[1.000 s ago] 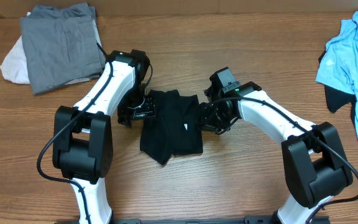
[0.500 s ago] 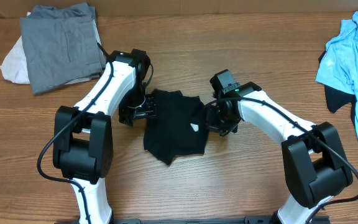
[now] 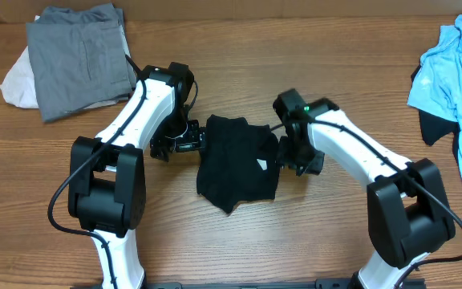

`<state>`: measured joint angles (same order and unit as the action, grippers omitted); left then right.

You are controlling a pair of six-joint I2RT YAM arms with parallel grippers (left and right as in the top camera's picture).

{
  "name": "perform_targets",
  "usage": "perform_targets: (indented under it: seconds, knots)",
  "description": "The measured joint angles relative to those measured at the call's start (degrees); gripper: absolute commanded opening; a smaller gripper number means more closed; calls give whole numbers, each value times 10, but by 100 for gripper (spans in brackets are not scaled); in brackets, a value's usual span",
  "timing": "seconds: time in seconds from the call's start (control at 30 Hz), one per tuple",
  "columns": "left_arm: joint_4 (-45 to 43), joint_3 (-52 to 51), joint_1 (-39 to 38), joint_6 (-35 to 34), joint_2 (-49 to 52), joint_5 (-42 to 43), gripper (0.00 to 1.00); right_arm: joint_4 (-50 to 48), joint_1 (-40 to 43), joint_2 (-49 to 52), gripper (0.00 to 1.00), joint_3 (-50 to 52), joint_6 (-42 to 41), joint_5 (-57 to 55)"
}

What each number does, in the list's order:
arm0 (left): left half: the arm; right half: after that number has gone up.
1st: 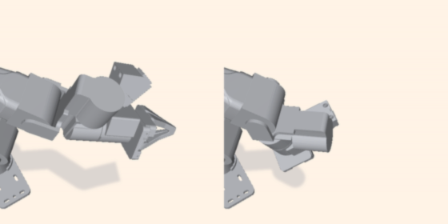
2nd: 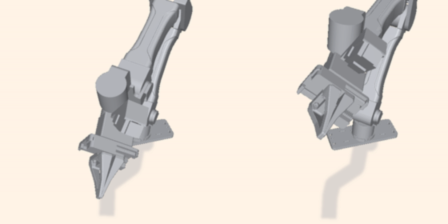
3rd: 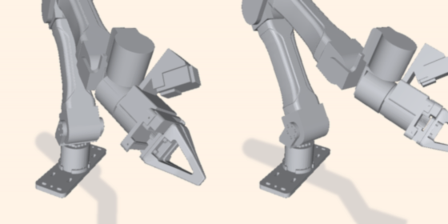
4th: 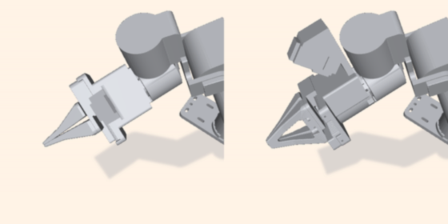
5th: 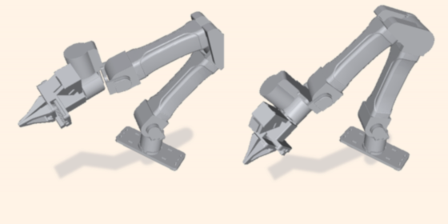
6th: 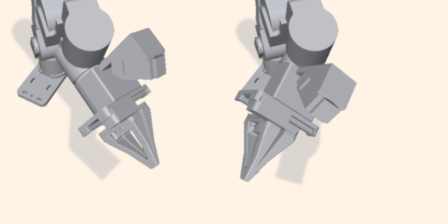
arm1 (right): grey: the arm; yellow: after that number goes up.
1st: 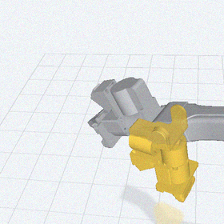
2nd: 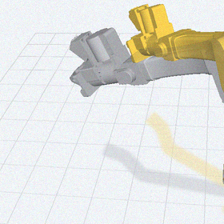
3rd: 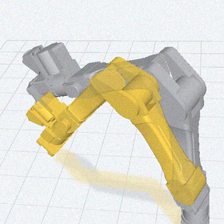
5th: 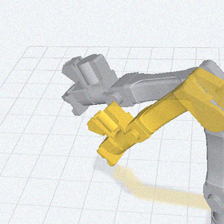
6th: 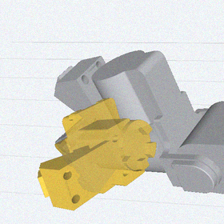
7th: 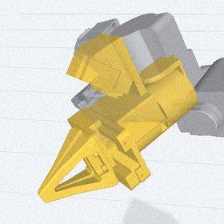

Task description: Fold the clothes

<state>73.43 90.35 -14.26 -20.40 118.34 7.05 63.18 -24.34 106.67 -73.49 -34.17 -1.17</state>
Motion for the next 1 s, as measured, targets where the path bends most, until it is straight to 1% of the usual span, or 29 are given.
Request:
perform_targets:
  seconds: [0.03,0.07,0.1,0.13,0.17,0.2,0.27,0.3,0.33,0.4,0.43,0.57,0.7,0.9,1.0]
  knots:
    - [0,0,0,0,0,0,88,22,2,0,45,-28,-1,-9]
    - [0,0,0,0,0,0,91,42,3,0,36,-53,-4,-11]
    - [0,0,0,0,0,0,97,57,3,0,29,-75,-6,-11]
    - [-1,0,0,0,0,0,100,65,4,0,24,-93,-2,-8]
    - [-2,0,0,0,0,0,98,69,5,0,18,-122,0,5]
    - [-2,0,0,1,0,0,89,65,6,0,13,-139,8,20]
    - [-3,0,0,2,0,0,70,40,6,0,9,-163,31,71]
    - [-5,0,0,0,0,0,56,26,7,0,6,-168,47,100]
    - [-8,0,0,1,0,0,43,8,7,0,6,-168,60,130]
    - [-9,0,0,0,0,0,8,-18,7,0,6,-166,84,185]
    - [-10,0,0,-1,0,0,4,-29,7,0,6,-164,93,208]
    - [-8,0,0,0,0,3,4,-93,6,0,6,-138,114,286]
    - [-8,0,0,11,0,36,4,-175,6,9,6,-86,121,363]
    - [-9,0,-11,86,0,144,4,-229,6,77,5,-40,116,420]
    - [-9,0,-22,115,0,173,4,-256,8,120,6,-37,111,432]
